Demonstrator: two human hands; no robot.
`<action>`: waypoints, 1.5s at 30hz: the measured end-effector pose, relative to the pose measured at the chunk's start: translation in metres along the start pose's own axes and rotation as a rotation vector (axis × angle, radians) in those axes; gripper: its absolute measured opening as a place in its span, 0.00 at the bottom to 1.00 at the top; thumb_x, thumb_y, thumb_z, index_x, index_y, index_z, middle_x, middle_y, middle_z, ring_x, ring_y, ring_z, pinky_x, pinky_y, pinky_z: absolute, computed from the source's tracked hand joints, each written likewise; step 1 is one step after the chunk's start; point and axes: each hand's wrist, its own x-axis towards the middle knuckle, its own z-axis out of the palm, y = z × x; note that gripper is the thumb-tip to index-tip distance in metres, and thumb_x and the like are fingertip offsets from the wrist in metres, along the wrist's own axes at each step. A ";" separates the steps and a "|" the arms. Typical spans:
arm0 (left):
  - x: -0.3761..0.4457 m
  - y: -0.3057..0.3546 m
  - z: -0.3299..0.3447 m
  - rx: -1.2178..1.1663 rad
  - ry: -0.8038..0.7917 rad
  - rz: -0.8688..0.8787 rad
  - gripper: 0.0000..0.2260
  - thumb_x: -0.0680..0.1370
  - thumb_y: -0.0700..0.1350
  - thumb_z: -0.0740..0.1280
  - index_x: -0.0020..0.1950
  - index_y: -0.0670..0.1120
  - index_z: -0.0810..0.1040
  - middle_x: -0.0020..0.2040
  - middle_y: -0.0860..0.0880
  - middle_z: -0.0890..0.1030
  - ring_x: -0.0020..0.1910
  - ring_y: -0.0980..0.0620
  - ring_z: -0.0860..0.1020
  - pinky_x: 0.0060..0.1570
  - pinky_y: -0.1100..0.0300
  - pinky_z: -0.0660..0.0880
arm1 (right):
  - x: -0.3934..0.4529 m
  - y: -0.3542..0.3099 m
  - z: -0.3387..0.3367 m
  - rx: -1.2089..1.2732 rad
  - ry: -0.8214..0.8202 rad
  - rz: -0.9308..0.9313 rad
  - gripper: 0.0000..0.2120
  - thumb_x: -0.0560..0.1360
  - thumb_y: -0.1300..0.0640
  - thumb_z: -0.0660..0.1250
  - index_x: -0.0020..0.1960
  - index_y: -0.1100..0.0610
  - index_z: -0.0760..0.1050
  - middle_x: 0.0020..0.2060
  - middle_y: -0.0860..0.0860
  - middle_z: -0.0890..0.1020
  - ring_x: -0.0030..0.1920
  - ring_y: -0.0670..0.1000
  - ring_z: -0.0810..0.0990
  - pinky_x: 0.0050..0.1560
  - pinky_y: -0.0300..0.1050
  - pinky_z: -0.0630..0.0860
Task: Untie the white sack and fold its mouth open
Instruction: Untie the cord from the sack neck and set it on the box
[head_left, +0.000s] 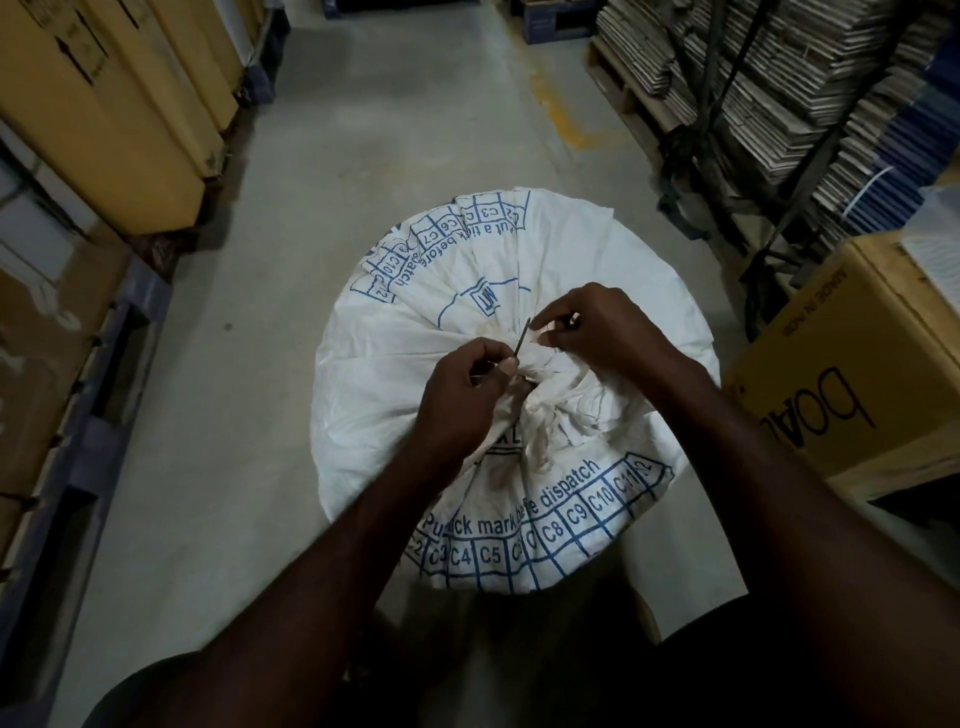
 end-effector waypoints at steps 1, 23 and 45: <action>0.000 0.007 -0.002 -0.018 0.008 0.009 0.03 0.83 0.39 0.70 0.53 0.43 0.83 0.48 0.48 0.87 0.48 0.55 0.83 0.53 0.59 0.79 | -0.002 -0.003 -0.003 -0.007 0.029 -0.019 0.08 0.73 0.46 0.78 0.52 0.40 0.87 0.36 0.39 0.82 0.44 0.46 0.82 0.57 0.57 0.80; -0.013 0.025 -0.017 -0.613 0.213 -0.225 0.09 0.88 0.35 0.60 0.65 0.31 0.73 0.56 0.38 0.86 0.44 0.52 0.87 0.50 0.58 0.85 | -0.080 -0.034 -0.043 0.193 0.617 0.154 0.12 0.78 0.59 0.65 0.61 0.52 0.74 0.56 0.54 0.81 0.56 0.55 0.81 0.57 0.56 0.80; -0.106 0.013 0.037 0.073 0.357 0.169 0.02 0.83 0.41 0.72 0.51 0.47 0.83 0.45 0.54 0.85 0.47 0.54 0.84 0.51 0.57 0.80 | -0.078 -0.087 -0.016 1.410 -0.173 0.012 0.33 0.83 0.76 0.56 0.84 0.56 0.59 0.71 0.55 0.78 0.66 0.50 0.83 0.74 0.46 0.73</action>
